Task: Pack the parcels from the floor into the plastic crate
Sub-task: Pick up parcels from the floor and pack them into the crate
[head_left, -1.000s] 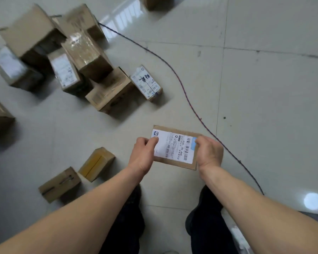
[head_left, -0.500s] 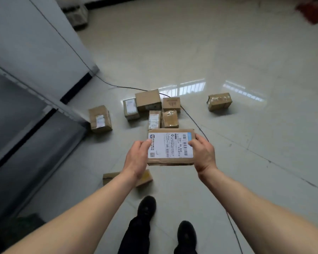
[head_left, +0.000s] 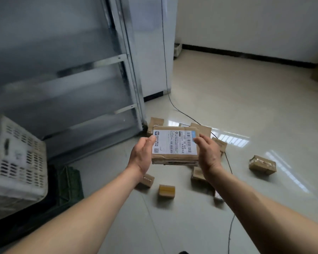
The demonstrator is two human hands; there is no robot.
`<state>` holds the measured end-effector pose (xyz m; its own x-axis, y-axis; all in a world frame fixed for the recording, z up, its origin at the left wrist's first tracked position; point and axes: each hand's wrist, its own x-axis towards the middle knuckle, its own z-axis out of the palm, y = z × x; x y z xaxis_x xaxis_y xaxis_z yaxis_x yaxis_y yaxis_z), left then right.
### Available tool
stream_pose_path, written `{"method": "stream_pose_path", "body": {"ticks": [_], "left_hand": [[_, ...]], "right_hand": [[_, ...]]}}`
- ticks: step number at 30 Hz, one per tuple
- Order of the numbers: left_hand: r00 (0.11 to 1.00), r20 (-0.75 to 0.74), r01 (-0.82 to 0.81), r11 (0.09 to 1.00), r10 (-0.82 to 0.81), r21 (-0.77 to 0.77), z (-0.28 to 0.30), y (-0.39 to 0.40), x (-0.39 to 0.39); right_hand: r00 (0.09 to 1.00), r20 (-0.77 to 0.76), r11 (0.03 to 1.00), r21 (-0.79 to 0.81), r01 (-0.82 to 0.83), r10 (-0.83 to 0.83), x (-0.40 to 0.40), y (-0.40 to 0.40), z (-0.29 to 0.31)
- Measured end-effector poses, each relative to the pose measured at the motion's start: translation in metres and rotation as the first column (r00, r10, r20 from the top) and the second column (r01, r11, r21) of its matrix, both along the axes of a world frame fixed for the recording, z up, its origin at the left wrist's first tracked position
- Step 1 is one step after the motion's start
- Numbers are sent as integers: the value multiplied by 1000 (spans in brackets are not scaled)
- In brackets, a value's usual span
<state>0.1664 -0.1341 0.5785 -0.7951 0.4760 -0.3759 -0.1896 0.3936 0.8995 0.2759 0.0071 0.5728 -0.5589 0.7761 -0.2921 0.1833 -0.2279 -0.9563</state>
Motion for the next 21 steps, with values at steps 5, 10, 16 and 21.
{"method": "stream_pose_path", "body": {"ticks": [5, 10, 16, 21], "left_hand": [[998, -14, -56, 998, 56, 30, 31, -66, -41], [999, -37, -38, 998, 40, 40, 53, -128, -82], [994, -98, -46, 997, 51, 59, 76, -195, -125], [988, -129, -72, 991, 87, 112, 91, -248, -157]], "right_hand": [[995, -12, 995, 12, -95, 95, -48, -54, 24], [991, -24, 989, 71, -131, 133, -88, -105, 43], [984, -33, 979, 118, -167, 173, -134, -166, 67], [971, -56, 967, 126, -222, 231, -173, -213, 84]]}}
